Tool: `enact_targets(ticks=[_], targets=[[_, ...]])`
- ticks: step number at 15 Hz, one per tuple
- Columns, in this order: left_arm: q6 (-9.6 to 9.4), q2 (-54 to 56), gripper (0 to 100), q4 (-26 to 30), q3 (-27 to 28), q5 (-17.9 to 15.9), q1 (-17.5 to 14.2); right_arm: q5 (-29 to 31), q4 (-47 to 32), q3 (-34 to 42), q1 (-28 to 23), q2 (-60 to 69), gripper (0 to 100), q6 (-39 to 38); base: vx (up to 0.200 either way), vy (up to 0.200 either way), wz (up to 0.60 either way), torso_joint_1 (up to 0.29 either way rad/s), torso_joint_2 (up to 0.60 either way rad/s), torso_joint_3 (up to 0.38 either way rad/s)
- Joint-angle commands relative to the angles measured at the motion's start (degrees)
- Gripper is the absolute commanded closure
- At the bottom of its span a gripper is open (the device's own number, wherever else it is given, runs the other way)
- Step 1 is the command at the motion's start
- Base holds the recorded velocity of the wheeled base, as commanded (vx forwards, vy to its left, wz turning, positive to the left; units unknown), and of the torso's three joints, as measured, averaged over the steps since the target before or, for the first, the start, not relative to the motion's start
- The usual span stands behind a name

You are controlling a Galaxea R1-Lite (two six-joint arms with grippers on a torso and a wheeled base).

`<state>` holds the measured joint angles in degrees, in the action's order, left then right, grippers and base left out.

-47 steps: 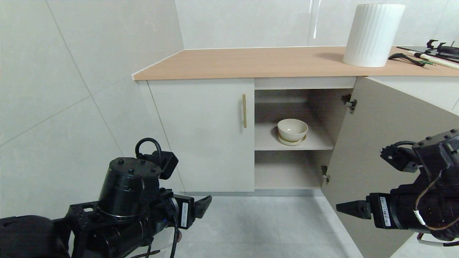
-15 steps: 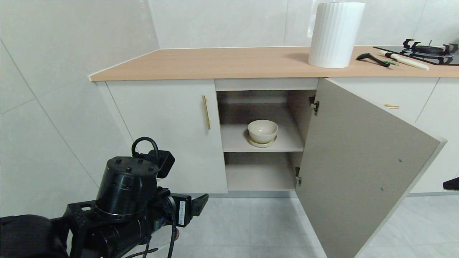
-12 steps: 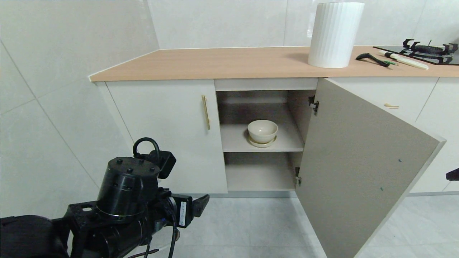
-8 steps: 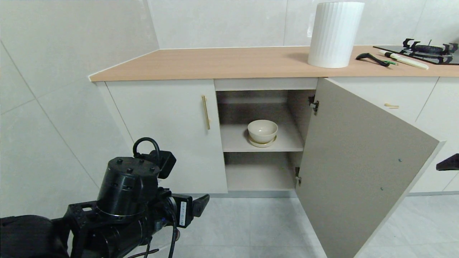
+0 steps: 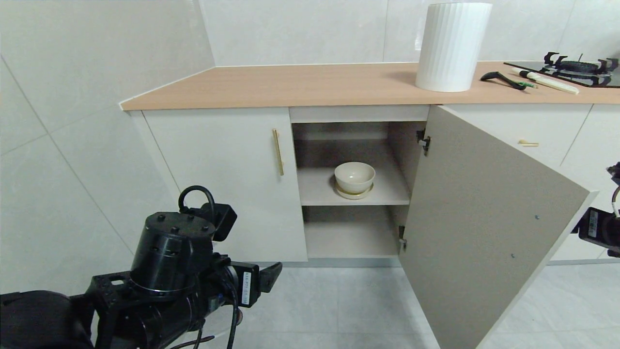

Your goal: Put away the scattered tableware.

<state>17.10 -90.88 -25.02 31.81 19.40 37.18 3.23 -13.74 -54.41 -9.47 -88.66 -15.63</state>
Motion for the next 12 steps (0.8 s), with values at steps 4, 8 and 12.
enact_targets(ticks=[4, 8, 12], targets=[[0.21, 0.4, 0, 0.0, 0.1, 0.0, 0.0, -0.1, 1.5, 2.3, 6.7, -0.3, 0, -0.6, 0.0, 0.0, 0.0, 0.0, 0.0, 0.0], [0.3, 0.4, 0, 0.0, 0.1, -0.1, -0.3, -0.2, 3.0, -1.0, 17.6, -2.2, 0, -2.7, 0.0, 0.0, 0.0, 0.0, 0.0, 0.0], [0.12, 0.5, 0, 0.0, 0.2, 0.0, -0.4, -0.2, 6.2, -6.7, 30.5, -8.1, 0, -4.2, 0.0, 0.0, 0.0, 0.0, 0.0, 0.0]])
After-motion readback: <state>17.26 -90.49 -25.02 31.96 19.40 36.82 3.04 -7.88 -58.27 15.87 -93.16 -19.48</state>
